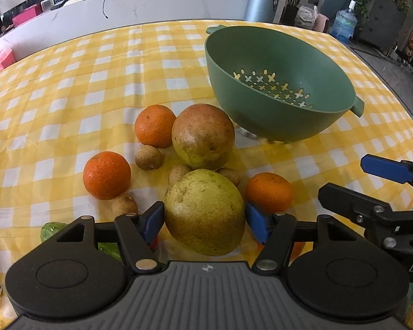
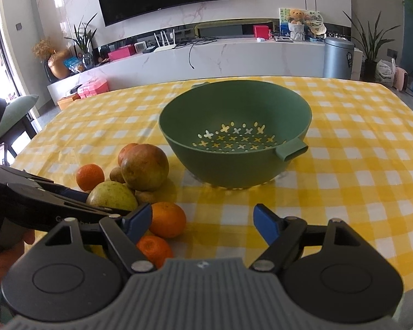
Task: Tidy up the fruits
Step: 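Grasp the large green pear with the left tool while the right tool approaches the brownish-red pear, then grasp the brownish-red pear with the right tool while the left tool lifts the green pear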
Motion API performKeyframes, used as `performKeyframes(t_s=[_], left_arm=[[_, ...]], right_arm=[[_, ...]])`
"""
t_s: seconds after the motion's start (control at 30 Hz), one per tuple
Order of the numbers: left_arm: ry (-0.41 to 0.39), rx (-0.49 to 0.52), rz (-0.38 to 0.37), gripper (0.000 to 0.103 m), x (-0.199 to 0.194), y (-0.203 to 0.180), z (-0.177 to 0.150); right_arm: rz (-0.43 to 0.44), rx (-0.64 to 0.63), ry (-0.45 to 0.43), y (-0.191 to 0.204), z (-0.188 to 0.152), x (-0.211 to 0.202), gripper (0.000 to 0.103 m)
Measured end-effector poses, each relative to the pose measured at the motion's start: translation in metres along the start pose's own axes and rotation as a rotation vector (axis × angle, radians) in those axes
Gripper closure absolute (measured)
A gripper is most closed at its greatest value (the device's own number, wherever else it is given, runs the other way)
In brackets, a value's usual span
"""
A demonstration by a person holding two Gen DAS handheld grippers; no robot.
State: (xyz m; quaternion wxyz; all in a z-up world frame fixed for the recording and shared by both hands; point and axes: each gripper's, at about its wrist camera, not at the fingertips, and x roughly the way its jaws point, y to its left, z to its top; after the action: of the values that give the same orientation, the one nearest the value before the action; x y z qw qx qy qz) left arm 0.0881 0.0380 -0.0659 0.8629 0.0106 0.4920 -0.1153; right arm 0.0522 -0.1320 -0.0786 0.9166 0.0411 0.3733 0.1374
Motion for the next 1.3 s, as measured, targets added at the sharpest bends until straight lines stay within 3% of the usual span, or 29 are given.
performKeyframes(t_s=[0.3,0.67,1.0,1.3], left_arm=[[-0.025,0.005,0.005,0.03,-0.003,-0.003,-0.004],[-0.127,-0.04,0.002,0.03,-0.038,0.009,0.004],[-0.142,-0.066,0.08,0.03,-0.048,0.038,0.031],[-0.168,-0.172,0.048,0.03,-0.034,0.074,0.033]], right_arm=[[-0.005,-0.021,-0.005,0.004,-0.002,-0.001,0.026],[0.03,0.027,-0.004,0.005,0.006,-0.002,0.026],[0.087,0.074,0.016,0.031,0.028,0.027,0.026],[0.093,0.098,0.031,0.052,0.031,0.057,0.026]])
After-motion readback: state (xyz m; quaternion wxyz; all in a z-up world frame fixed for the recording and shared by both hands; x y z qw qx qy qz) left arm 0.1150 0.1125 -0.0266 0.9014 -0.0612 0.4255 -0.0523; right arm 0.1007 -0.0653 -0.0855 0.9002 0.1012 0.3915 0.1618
